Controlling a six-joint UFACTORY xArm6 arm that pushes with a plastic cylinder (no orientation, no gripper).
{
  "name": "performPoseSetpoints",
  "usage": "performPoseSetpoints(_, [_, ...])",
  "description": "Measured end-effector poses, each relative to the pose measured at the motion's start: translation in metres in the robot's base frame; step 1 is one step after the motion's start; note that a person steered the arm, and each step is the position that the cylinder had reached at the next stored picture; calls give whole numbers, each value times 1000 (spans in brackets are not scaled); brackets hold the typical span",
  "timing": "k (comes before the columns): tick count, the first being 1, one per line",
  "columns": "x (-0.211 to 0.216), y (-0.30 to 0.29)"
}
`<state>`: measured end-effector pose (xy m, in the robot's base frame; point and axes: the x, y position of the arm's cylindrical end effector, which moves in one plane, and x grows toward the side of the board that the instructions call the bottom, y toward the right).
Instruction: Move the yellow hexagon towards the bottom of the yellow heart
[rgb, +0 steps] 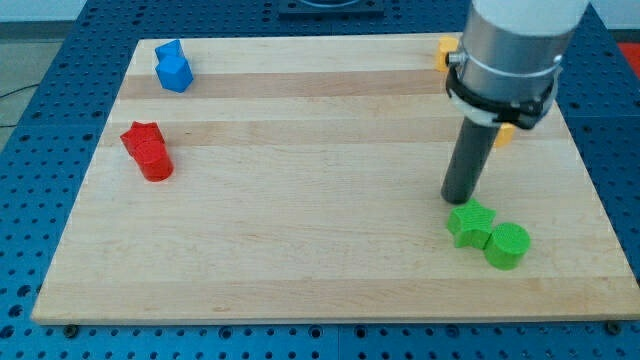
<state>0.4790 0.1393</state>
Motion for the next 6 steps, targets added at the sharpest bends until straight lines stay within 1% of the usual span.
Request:
performPoseSetpoints(1, [-12, 54])
performPoseSetpoints(2, [-35, 93])
performPoseSetpoints(3, [-83, 89])
performPoseSetpoints(4, [-127, 70])
performPoseSetpoints(5, [-104, 81])
performPoseSetpoints(6, [-80, 61])
